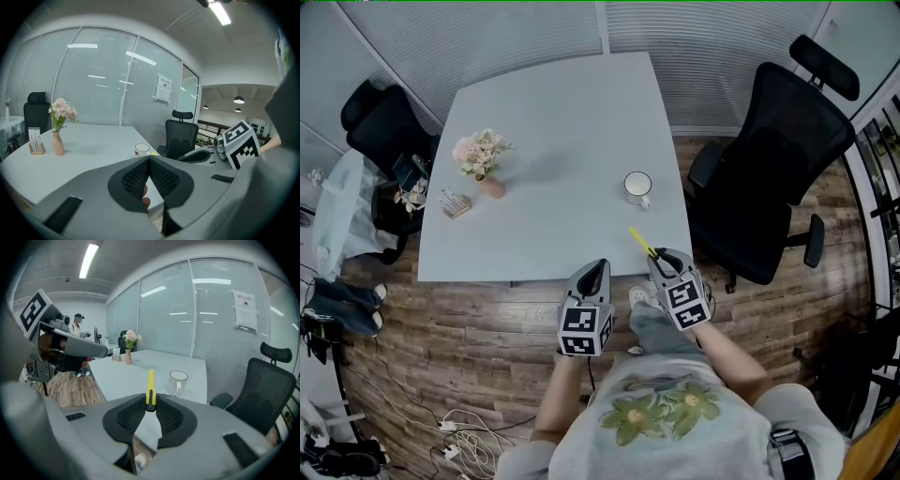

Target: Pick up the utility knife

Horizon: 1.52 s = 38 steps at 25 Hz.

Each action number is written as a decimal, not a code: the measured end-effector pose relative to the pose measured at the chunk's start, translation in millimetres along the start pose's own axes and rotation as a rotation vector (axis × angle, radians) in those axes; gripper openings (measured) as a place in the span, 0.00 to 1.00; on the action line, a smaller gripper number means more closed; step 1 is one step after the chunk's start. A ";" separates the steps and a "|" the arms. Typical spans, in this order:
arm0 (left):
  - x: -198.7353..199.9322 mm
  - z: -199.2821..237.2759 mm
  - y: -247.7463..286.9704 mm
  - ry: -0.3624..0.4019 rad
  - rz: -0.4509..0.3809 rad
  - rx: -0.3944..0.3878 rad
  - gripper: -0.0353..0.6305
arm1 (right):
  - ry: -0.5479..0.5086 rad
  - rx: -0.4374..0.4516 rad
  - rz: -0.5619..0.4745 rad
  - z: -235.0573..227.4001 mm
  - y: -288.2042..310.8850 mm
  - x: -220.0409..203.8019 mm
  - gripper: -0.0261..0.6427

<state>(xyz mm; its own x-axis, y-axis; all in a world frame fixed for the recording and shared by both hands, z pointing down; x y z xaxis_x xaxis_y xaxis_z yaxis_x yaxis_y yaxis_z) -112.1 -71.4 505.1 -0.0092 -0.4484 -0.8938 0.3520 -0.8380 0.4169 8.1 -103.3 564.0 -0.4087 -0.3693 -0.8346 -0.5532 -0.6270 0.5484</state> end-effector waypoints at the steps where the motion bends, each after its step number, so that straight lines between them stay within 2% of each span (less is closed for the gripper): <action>1: 0.2 0.1 -0.1 0.000 -0.001 0.000 0.06 | 0.000 -0.002 -0.010 -0.2 -1.6 3.3 0.14; 16: 5.7 3.3 -1.8 0.000 -0.012 0.003 0.06 | -0.024 -0.005 -0.103 4.6 -15.0 40.7 0.14; 38: 17.1 0.1 -3.1 0.011 -0.031 -0.002 0.06 | -0.031 0.045 -0.221 16.0 -37.7 90.7 0.14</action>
<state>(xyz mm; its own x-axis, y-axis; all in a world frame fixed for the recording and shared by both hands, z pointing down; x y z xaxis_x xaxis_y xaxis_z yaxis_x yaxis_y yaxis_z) -113.4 -76.6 488.5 -0.0102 -0.4187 -0.9081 0.3541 -0.8508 0.3883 -19.7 -102.2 468.5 -0.2957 -0.2048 -0.9331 -0.6635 -0.6587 0.3548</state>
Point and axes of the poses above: the fingertips, and each gripper's own axes: y forward along the fingers, z to its left, x out of its top, the point moved 2 cm from there along -y, backward along the fingers, and after that the axes turned 1 degree about -y, right-handed, at the moved point
